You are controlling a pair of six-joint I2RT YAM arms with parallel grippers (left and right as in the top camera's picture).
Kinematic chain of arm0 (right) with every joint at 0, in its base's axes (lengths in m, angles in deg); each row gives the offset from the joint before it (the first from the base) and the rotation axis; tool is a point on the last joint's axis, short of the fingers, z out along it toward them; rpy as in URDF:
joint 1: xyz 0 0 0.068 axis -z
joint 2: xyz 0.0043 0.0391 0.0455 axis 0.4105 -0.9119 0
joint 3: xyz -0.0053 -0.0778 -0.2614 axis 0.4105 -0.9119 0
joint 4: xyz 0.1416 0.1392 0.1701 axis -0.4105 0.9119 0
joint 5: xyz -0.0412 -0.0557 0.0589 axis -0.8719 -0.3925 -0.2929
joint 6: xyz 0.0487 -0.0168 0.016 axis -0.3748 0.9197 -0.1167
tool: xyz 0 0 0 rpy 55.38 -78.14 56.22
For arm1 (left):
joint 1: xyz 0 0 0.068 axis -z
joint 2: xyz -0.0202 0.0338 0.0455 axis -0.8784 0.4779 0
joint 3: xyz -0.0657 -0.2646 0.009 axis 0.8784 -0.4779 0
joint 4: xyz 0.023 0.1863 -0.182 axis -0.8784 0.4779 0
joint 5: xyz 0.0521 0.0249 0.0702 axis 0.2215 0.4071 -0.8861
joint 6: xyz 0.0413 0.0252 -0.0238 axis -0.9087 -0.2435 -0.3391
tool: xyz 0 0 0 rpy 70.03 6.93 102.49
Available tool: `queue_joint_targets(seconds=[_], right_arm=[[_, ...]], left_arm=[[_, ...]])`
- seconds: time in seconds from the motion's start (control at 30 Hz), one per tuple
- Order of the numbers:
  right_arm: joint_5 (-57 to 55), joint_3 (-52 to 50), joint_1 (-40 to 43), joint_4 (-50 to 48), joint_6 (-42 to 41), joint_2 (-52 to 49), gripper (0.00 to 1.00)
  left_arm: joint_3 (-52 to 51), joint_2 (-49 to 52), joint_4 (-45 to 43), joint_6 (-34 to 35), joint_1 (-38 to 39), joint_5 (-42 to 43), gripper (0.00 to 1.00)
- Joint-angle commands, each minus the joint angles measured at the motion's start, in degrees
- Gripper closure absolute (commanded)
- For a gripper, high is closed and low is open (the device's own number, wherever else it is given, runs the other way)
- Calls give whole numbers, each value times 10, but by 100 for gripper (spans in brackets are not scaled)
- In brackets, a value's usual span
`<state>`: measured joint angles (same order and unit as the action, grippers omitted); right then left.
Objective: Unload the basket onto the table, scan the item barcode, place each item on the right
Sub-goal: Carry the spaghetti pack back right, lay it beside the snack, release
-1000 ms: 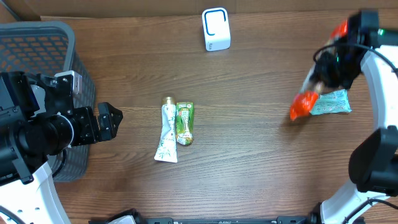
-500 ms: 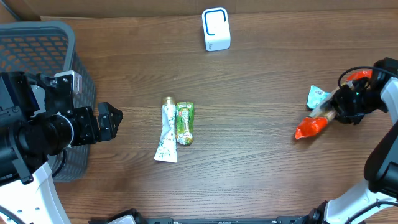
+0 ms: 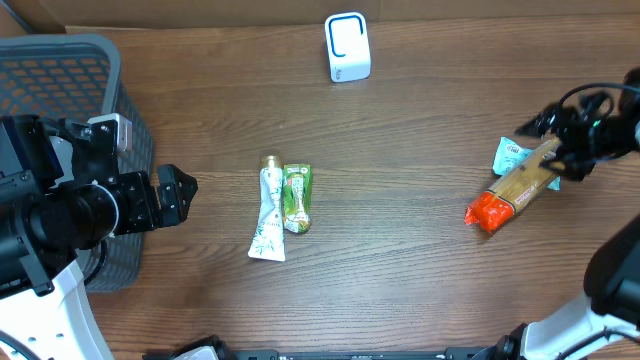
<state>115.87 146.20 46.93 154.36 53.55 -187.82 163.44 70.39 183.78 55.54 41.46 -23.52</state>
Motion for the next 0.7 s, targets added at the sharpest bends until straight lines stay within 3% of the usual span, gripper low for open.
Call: queue_joint_targets(seconds=[0.0,0.3,0.67], right_arm=[[31,37,-23,7,25,73,16],[31,37,-94,14,33,176,14],[-17,36,-205,30,40,188,10]], left_arm=[[0,0,-1,-4,-3,0,0],[0,0,-1,-4,-3,0,0],[0,0,-1,-4,-3,0,0]])
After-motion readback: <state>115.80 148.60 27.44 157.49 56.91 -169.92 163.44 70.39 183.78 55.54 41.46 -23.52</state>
